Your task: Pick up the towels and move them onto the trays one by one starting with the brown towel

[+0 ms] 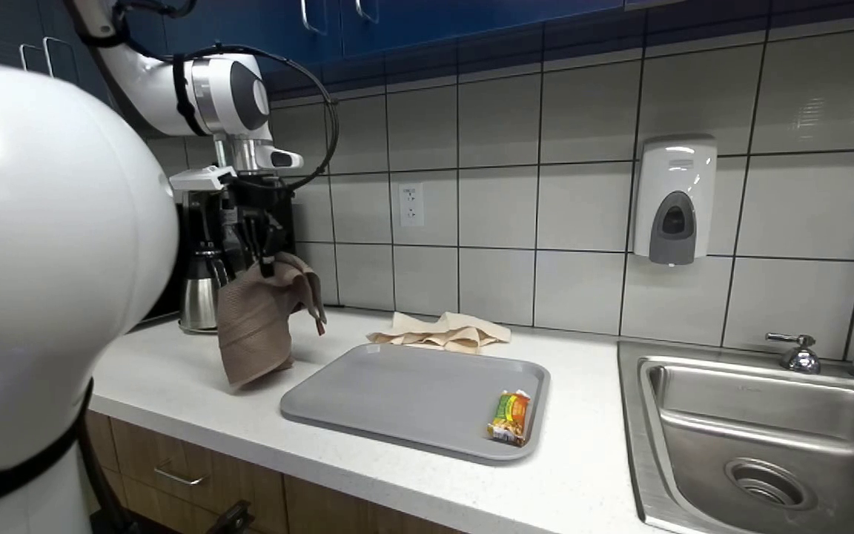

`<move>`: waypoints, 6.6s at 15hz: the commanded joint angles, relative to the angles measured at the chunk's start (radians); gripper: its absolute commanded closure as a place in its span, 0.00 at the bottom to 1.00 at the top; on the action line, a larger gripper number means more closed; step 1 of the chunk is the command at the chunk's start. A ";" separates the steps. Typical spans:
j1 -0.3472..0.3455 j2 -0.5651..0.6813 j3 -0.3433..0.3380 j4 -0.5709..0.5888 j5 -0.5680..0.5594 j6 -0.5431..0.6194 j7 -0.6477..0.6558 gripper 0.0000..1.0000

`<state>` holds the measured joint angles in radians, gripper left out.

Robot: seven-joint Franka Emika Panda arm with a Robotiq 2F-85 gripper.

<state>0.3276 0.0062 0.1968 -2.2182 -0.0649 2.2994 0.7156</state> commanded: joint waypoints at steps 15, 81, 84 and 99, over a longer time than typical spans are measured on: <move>-0.213 -0.297 -0.018 -0.217 -0.024 -0.003 0.025 0.99; -0.136 0.091 -0.098 -0.184 -0.172 0.022 0.213 0.33; -0.128 0.023 -0.082 -0.185 -0.146 -0.017 0.192 0.09; -0.154 -0.060 -0.058 -0.166 -0.162 -0.080 0.194 0.00</move>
<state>0.1937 -0.0527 0.1192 -2.3855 -0.2287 2.2219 0.9119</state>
